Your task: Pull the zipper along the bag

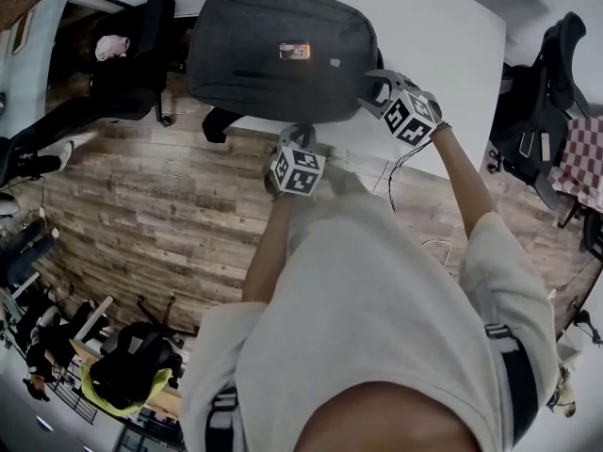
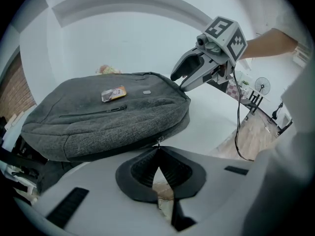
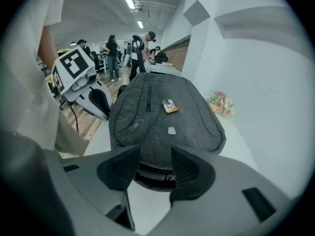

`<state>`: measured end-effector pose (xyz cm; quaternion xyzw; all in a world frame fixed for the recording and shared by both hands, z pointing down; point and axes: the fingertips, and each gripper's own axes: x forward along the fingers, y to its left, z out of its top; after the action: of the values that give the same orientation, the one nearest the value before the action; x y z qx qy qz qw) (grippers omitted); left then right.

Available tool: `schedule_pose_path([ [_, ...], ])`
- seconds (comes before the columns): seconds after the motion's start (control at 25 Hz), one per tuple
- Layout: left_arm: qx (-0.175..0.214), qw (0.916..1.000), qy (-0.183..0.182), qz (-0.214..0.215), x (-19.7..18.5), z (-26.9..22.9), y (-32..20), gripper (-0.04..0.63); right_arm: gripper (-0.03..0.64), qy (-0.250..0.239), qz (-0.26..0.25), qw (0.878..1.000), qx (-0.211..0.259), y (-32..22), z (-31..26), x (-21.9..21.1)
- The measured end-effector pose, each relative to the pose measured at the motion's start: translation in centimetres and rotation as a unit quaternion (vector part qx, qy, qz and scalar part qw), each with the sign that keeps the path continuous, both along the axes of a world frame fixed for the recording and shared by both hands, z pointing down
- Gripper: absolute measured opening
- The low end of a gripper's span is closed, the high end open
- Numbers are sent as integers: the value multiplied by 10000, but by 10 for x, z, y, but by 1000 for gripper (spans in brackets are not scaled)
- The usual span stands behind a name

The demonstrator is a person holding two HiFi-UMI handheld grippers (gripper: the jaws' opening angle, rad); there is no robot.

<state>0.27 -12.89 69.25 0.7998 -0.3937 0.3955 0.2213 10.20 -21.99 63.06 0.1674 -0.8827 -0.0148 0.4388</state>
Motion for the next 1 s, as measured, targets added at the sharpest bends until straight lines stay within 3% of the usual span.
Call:
schedule_pose_path([
  [0.16,8,10000,17,4,-4,-1,-3,31,216,677,-634,9952,319,-1,0,11],
  [0.24,3,10000,33,-21,-5,-1,-3,31,222,1281,-1276,9812,677,0,9,14],
  [0.32,-4,10000,43,-21,-3,-1,-2,31,227,1797,-2012,9570,1070,3,18,13],
  [0.44,2,10000,36,16,-1,-1,-1,31,218,2323,-3066,9098,1558,8,24,9],
  [0.64,3,10000,33,1,-1,-2,-1,31,210,3007,-3987,8468,1830,0,20,9],
  [0.72,-2,10000,27,-1,-1,-1,-1,31,216,3250,-4165,8291,1833,-7,28,17],
  [0.84,-9,10000,23,8,0,0,-3,31,229,3451,-4133,8271,1614,-20,48,28],
  [1.0,-18,10000,1,51,0,-1,-6,31,190,3389,-3764,8498,1461,-23,57,28],
])
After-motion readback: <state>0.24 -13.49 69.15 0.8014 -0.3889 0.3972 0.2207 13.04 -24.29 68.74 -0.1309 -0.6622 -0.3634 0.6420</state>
